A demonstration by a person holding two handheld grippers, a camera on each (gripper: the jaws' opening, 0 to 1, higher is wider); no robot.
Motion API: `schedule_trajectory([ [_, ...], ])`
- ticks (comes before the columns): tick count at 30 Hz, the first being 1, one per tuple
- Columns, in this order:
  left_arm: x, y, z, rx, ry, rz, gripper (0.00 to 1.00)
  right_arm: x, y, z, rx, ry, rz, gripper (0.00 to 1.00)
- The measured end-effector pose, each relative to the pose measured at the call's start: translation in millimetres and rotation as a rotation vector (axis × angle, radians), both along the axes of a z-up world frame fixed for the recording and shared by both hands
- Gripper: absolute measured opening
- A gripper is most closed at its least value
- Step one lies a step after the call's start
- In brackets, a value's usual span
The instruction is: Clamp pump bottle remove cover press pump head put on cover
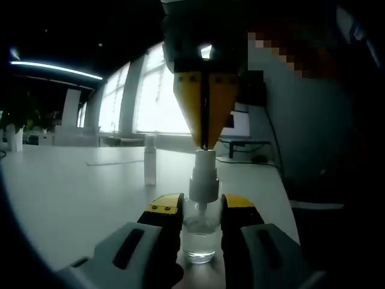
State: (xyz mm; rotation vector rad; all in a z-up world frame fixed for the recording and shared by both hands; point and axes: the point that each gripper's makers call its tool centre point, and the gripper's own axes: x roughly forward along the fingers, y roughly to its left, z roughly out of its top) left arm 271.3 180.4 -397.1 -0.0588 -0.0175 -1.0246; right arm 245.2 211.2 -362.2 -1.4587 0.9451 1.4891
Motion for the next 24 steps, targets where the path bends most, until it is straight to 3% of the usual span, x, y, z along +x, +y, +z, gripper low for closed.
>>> schedule_trajectory([
  [24,-0.6,-0.7,0.3,0.000,0.000,0.000,0.16,0.0,-0.4,0.0,-0.002,-0.006,-0.011,0.00],
])
